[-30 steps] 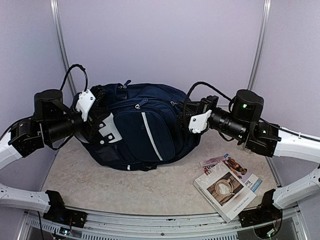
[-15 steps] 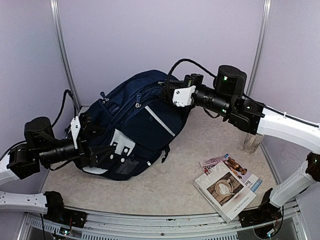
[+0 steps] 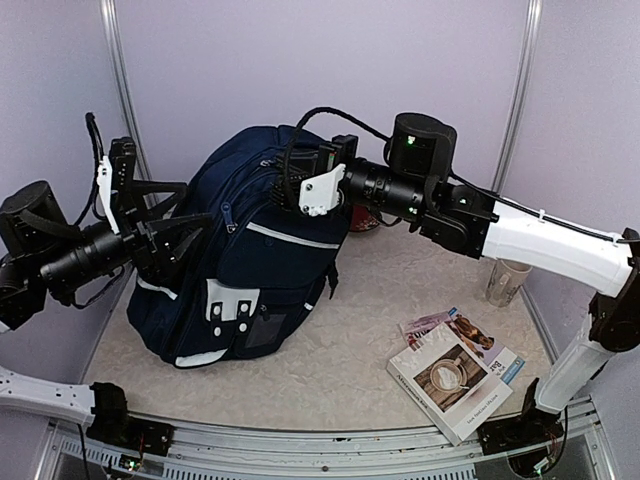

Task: Pack the student bag
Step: Adjust the student bag at the center of the board.

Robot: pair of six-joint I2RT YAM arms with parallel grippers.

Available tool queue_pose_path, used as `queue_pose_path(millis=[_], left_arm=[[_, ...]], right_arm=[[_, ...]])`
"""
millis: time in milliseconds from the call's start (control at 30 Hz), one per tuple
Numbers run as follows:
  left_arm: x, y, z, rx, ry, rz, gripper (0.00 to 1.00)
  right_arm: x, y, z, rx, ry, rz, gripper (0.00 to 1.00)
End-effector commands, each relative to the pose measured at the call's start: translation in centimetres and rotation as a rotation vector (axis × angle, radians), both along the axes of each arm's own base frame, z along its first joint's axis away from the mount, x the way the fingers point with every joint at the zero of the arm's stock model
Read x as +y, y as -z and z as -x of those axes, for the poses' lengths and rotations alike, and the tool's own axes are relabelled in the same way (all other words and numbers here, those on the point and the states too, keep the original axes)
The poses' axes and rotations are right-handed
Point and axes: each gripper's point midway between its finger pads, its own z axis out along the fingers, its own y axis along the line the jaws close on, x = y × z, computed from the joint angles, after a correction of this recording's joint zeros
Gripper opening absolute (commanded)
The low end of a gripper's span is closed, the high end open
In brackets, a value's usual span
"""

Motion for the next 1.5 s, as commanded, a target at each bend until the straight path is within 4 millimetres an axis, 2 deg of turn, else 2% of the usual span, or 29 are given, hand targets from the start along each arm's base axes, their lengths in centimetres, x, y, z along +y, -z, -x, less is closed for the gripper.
queue_pose_path(millis=[0, 67, 167, 267, 433, 567, 733, 867, 933, 1000, 1100, 1233, 1300, 1467], left_arm=[[0.2, -2.1, -1.3, -0.043, -0.081, 0.036, 0.86], [0.5, -2.6, -2.1, -0.067, -0.14, -0.003, 0.88], [0.4, -2.0, -3.9, -0.077, -0.236, -0.108, 0.98], [0.0, -1.1, -5.4, -0.056, -0.297, -0.177, 0.99], [1.0, -2.0, -6.7, -0.038, -0.272, -0.09, 0.99], [2.1, -2.1, -8.5, 0.008, -0.287, -0.054, 0.99], [1.3, -3.9, -7.4, 0.014, -0.144, 0.03, 0.99], [-0.7, -4.7, -5.0, 0.003, 0.045, 0.051, 0.99], [-0.9, -5.2, -4.7, -0.006, 0.068, 0.053, 0.99], [-0.6, -5.5, -5.2, -0.014, 0.044, 0.038, 0.99], [0.2, -5.3, -7.3, -0.009, -0.04, -0.015, 0.99], [1.3, -4.1, -10.8, 0.015, -0.135, -0.077, 0.98], [1.2, -3.2, -11.7, 0.022, -0.125, -0.106, 0.96], [-1.0, -1.4, -8.9, -0.001, 0.086, -0.124, 0.99]], right_arm=[[0.1, -3.7, 1.8, -0.06, -0.046, -0.085, 0.0], [0.2, -3.3, 1.9, -0.049, -0.054, -0.074, 0.0], [0.2, -2.9, 2.2, -0.041, -0.067, -0.071, 0.0], [0.4, -2.5, 2.4, -0.036, -0.07, -0.065, 0.0], [0.6, -2.1, 2.8, -0.026, -0.079, -0.055, 0.0], [0.6, -1.7, 2.8, -0.021, -0.078, -0.043, 0.0], [0.7, -1.3, 2.7, -0.015, -0.069, -0.036, 0.0], [0.7, -1.0, 2.6, -0.01, -0.067, -0.031, 0.0], [0.7, -1.0, 2.6, -0.01, -0.067, -0.032, 0.0], [0.7, -1.0, 2.6, -0.01, -0.067, -0.032, 0.0], [0.6, -1.1, 2.6, -0.011, -0.066, -0.033, 0.0], [0.5, -1.0, 2.8, -0.009, -0.07, -0.035, 0.0], [0.5, -1.0, 2.8, -0.007, -0.07, -0.037, 0.0], [0.3, -0.7, 2.6, -0.002, -0.056, -0.033, 0.0]])
